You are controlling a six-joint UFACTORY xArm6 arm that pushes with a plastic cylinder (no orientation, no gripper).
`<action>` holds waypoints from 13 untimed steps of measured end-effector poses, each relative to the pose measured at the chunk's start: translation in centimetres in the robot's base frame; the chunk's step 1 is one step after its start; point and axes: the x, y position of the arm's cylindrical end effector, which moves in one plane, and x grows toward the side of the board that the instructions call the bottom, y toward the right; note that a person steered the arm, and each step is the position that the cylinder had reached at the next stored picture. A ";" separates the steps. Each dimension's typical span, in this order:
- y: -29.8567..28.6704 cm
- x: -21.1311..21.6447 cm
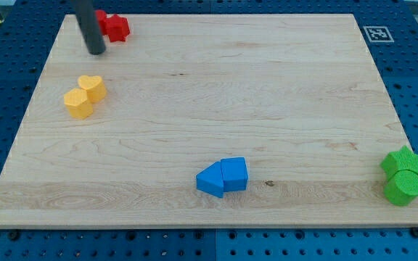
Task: Slide the red star towards the top center
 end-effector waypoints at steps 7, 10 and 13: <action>-0.4 -7.6; -3.4 -10.0; 1.7 -7.9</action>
